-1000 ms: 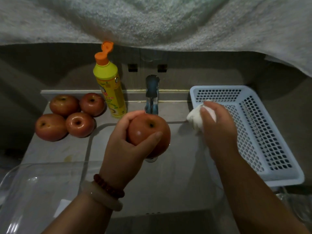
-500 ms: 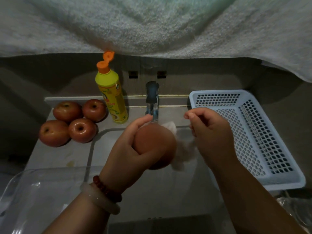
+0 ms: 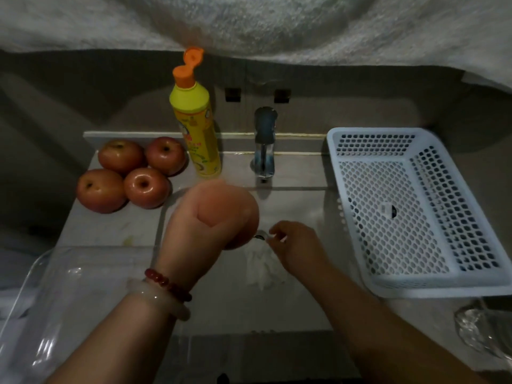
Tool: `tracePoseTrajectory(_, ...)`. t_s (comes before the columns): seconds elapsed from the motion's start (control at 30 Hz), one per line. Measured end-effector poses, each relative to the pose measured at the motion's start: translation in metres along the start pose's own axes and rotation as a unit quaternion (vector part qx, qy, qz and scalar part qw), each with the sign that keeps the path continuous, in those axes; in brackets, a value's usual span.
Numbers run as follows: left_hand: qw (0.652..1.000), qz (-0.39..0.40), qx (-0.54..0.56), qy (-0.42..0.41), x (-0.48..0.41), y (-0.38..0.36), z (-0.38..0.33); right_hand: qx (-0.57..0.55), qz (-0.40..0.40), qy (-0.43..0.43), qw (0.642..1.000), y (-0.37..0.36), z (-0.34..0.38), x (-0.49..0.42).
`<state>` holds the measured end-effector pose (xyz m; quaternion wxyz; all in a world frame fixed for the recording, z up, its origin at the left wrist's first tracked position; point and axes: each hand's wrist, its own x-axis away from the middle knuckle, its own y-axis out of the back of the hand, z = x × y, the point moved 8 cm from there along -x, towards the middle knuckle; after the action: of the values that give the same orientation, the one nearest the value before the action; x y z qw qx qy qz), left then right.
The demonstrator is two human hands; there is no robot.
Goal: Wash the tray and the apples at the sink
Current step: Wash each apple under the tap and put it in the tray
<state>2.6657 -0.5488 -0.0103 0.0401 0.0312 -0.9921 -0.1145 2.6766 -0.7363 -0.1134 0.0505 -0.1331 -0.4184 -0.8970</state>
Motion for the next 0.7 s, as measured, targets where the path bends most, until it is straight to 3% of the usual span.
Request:
tracePoseTrajectory(0.1, 1.000, -0.006, -0.026, 0.002, 0.005, -0.003, 0.013, 0.070, 0.066, -0.016, 0.995, -0.050, -0.029, -0.013)
tracePoseTrajectory(0.23, 0.999, -0.014, -0.046, 0.004, 0.010, -0.002, 0.026, 0.115, 0.037, -0.002, 0.993, -0.070, -0.048, -0.031)
tracePoseTrajectory(0.43, 0.998, -0.010, -0.060, -0.006, 0.015, 0.004, 0.031, 0.271, 0.076, -0.030, 0.959, -0.083, -0.067, -0.044)
tracePoseTrajectory(0.5, 0.998, -0.013, -0.057, -0.004, 0.015, 0.006, 0.032, 0.230, 0.050, -0.011, 0.972, -0.076, -0.058, -0.041)
tracePoseTrajectory(0.6, 0.999, -0.017, -0.047, -0.002, 0.016, 0.004, 0.031, 0.006, 0.027, -0.049, 0.998, -0.060, -0.047, -0.027)
tracePoseTrajectory(0.7, 0.999, -0.018, -0.046, 0.000, 0.016, 0.001, 0.029, -0.154, -0.036, -0.087, 0.984, -0.037, -0.036, -0.011)
